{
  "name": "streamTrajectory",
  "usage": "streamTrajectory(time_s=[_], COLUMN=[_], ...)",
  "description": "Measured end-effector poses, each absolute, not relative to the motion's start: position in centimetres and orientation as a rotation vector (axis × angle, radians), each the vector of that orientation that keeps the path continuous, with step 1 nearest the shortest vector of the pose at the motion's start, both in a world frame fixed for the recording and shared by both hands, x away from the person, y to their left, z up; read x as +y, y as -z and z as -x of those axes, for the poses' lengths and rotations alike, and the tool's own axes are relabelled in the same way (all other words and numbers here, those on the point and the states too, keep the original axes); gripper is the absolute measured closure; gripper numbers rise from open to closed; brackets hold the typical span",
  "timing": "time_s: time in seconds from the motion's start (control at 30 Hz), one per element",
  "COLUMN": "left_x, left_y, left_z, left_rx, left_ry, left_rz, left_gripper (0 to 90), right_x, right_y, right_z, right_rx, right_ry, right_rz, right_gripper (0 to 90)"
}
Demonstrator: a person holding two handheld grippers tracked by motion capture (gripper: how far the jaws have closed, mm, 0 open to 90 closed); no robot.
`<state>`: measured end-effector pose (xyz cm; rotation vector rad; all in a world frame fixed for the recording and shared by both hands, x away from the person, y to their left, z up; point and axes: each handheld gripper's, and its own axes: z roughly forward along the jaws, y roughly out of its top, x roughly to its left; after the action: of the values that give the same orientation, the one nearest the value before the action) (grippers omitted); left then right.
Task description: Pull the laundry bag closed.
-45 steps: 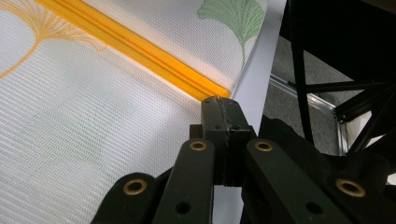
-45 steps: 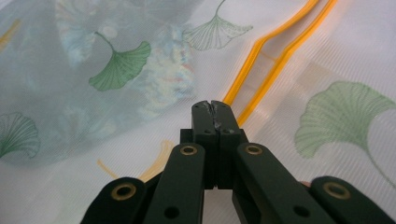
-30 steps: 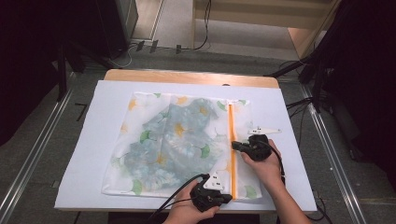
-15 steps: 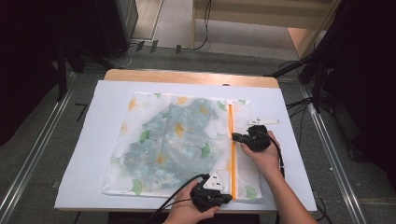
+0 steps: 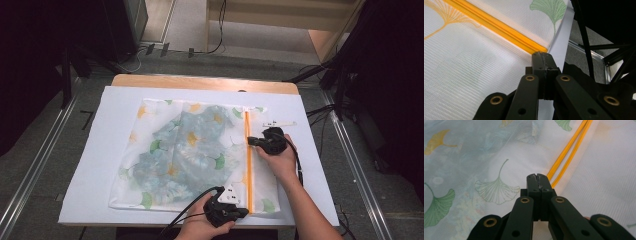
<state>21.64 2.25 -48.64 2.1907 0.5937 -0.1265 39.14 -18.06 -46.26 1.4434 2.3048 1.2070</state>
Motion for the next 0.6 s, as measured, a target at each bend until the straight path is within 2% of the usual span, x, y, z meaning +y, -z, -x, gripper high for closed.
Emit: streamTrajectory(time_s=[0.6], left_x=[2.3], left_y=[48.7], left_z=[-21.7], left_rx=[0.601], left_ry=[0.135], left_rz=[-2.186], left_gripper=[90.0], right_x=[-17.7], right_y=[46.5], right_z=[-43.5], right_rx=[2.276], right_ry=[-1.163], right_rz=[-1.497], right_gripper=[90.0])
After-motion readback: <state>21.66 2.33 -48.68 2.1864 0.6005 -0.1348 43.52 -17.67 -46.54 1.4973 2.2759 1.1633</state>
